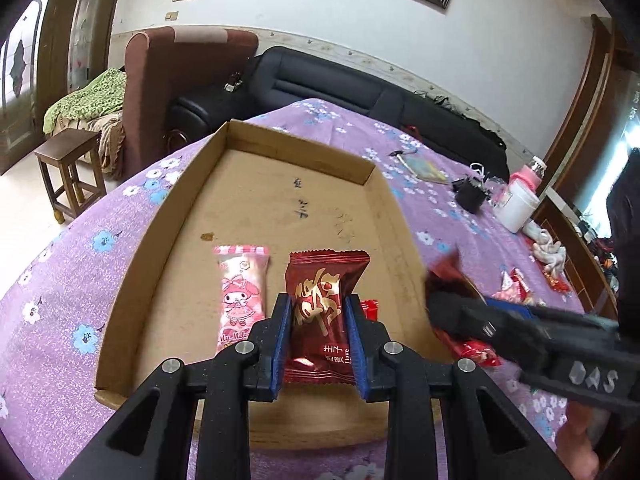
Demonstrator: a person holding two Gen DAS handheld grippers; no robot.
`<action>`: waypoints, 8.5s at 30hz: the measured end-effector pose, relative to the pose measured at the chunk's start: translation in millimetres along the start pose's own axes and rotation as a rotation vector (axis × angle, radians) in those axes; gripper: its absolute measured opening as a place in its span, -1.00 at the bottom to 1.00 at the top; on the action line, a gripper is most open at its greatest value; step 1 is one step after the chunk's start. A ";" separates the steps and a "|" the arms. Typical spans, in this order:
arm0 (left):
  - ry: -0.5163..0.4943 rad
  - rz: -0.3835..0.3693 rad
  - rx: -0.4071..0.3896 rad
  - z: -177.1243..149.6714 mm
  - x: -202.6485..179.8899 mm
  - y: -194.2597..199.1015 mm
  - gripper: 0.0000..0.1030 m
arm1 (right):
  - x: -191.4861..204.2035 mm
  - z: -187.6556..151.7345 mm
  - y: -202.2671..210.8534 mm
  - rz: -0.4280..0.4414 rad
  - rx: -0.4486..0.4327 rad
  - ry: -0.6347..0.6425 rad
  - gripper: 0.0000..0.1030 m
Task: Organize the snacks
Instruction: 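Carry both packets into the tray and open both tools, then move the left tool back to the snacks and grasp a red candy packet, then lift the red candy packet with the left tool while the right tool grasps a green-wrapped candy, then carry the red packet and green candy over the cardboard tray with both tools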
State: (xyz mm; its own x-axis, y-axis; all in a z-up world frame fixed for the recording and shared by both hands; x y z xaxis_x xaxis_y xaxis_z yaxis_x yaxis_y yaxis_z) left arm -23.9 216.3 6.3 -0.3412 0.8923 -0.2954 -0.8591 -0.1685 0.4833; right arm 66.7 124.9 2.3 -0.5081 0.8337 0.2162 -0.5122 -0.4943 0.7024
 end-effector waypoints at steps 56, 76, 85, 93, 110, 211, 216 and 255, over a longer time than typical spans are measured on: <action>-0.008 0.041 0.002 -9.9 3.7 -4.0 -0.08 | -229.8 -66.8 114.5 -0.136 -0.101 -0.490 -0.24; -0.237 -0.224 0.392 -11.0 -167.4 -93.6 0.23 | -220.3 -80.5 95.9 -0.128 -0.019 -0.459 -0.24; -0.222 -0.308 0.495 -39.9 -172.1 -74.6 0.23 | -223.6 -80.0 96.5 -0.116 -0.017 -0.483 -0.24; -0.259 -0.412 0.444 -54.5 -173.5 -8.7 0.23 | -221.6 -80.1 97.5 -0.131 -0.019 -0.470 -0.24; -0.637 -0.416 0.396 -115.0 -188.4 20.2 -0.19 | -217.3 -78.9 96.2 -0.155 -0.015 -0.429 -0.24; -0.320 -0.104 -0.148 -43.5 -157.0 5.1 -0.58 | -143.0 -71.2 94.3 -0.148 -0.137 -0.096 -0.64; -0.314 -0.107 -0.150 -43.0 -155.9 5.9 -0.58 | -145.9 -72.5 90.4 -0.144 -0.127 -0.111 -0.64; 0.018 0.120 -0.219 21.0 25.6 30.9 -0.57 | -9.6 -30.0 64.4 0.002 -0.118 0.014 -0.63</action>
State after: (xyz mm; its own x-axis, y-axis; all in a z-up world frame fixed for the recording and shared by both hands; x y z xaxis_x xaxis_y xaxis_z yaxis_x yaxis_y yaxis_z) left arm -51.1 242.7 31.0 -0.4506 0.8532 -0.2626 -0.8736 -0.3610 0.3263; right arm 17.8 77.8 25.1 -0.5185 0.8296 0.2072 -0.5888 -0.5222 0.6169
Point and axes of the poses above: each gripper's, at about its wrist camera, not at the fingertips, and y roughly against the way its jaws point, x to its left, z to its top, the point moved 5 cm from there along -y, roughly the way its jaws point, and after that the axes turned 13 degrees about -x, right-handed, at the moved point
